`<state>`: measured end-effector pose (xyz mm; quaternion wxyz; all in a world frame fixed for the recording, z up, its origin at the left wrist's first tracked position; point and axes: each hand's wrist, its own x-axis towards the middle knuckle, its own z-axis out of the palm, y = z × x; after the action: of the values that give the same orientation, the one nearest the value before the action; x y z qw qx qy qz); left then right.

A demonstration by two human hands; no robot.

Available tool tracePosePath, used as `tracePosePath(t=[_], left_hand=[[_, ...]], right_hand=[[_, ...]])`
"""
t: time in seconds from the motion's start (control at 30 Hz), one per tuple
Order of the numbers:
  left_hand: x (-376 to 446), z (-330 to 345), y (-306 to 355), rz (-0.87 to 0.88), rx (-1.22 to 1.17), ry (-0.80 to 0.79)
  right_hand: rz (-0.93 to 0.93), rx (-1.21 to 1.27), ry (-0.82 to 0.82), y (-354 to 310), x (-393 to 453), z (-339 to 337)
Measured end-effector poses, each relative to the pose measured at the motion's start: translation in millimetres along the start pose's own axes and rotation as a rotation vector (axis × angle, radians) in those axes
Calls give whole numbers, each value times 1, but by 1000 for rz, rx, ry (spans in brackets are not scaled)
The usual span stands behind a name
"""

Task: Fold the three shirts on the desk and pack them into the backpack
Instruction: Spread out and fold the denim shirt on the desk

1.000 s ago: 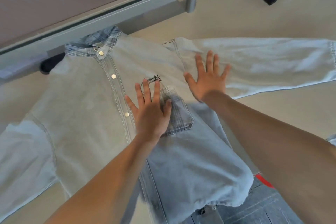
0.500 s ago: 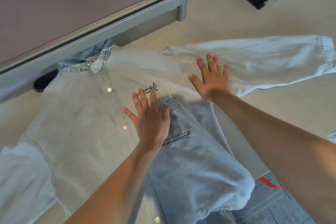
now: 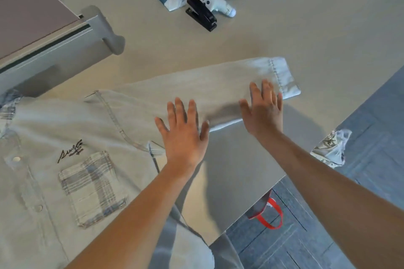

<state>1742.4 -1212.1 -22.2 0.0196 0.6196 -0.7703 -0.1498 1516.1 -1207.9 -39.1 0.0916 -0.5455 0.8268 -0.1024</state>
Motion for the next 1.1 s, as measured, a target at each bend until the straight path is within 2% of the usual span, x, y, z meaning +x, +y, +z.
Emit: tracePosePath(t=[0.17,0.3,0.43,0.57,0.7,0.87,1.1], left_hand=[[25,21,40,-16,30,-41],[30,40,55,-84,73,-11],[28,52,54,-91,110,28],[29,55,54,-101,132,31],[28,55,54,-100,149,35],[28,55,54,-93,149,37],[27,55,54,-89,145,37]], right_hand=[[89,22,-17,51,28,-13],[90,74,7,68,40,-14],[137,161,79,69,46,-17],[168,305,71,73,55,-23],[186,266,52,79,54,-30],[90,293,49,84,50,-29],[158,303,-37,76,50,-37]])
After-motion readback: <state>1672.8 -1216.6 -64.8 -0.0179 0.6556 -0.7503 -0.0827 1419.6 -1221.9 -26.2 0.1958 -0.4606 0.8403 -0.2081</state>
